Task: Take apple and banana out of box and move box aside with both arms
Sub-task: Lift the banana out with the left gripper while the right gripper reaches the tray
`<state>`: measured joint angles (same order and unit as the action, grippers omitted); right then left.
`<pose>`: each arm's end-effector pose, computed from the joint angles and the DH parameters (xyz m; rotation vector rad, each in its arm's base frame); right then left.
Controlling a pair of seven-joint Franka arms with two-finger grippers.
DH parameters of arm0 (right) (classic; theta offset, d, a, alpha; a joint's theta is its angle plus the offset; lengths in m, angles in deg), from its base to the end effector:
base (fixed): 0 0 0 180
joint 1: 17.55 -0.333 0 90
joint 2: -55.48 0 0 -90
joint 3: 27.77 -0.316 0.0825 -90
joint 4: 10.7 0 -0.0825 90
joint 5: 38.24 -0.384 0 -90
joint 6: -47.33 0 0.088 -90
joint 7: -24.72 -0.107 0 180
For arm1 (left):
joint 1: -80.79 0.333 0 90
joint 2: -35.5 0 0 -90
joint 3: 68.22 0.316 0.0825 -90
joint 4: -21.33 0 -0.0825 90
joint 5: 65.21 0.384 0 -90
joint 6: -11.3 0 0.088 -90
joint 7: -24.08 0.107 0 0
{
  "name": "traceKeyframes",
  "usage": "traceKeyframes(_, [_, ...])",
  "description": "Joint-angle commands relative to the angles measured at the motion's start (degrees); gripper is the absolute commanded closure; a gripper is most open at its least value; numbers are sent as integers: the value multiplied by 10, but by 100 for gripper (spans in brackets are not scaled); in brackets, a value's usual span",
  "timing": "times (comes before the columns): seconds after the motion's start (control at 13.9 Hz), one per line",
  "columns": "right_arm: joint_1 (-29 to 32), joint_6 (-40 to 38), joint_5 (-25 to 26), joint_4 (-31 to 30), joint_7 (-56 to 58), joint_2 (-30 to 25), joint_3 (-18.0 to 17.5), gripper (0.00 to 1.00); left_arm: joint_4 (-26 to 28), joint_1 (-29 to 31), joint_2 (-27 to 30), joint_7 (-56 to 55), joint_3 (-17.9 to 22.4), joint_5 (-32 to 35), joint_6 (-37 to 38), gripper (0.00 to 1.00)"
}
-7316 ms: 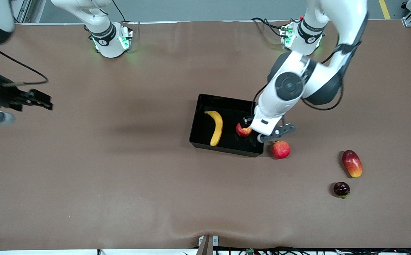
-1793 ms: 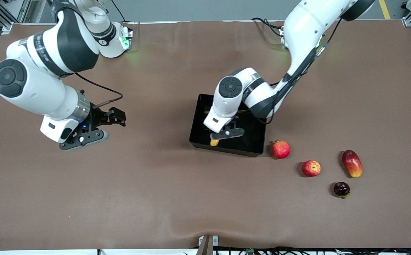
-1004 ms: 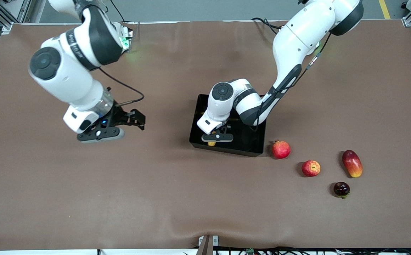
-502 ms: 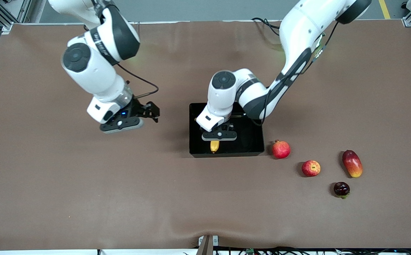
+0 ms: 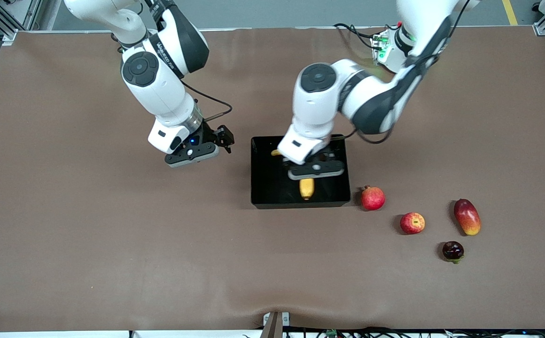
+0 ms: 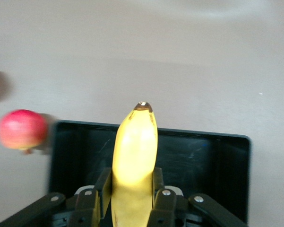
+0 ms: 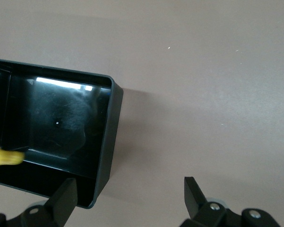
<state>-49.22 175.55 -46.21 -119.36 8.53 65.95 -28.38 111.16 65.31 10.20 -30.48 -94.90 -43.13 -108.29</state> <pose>0.5205 0.3333 0.4224 -2.9506 -0.3006 -0.1428 0.5500 -0.4126 0.4220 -3.1154 -0.1527 -0.3182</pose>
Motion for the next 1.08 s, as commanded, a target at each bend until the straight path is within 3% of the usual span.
traceKeyframes(0.0, [-29,21,-5,-2,5,37,4,0,32,65,73,96,-5,-48,65,100])
traceKeyframes(0.29, [-35,33,-5,17,26,76,4,0,106,198,156,338,-5,-144,112,100])
traceKeyframes(0.43, [-35,35,-5,27,106,103,4,0,166,273,189,442,-5,-148,109,100])
traceKeyframes(0.57, [-42,40,-5,27,114,122,4,0,208,340,193,550,-3,-149,90,100])
traceKeyframes(0.72, [-55,106,-4,23,114,153,4,0,268,395,187,603,-3,-146,16,100])
traceKeyframes(0.86, [-71,216,-4,24,113,204,4,0,336,417,165,611,0,-141,-109,100])
traceKeyframes(1.0, [-90,287,-5,22,108,241,4,0,347,458,104,612,0,-82,-199,100])
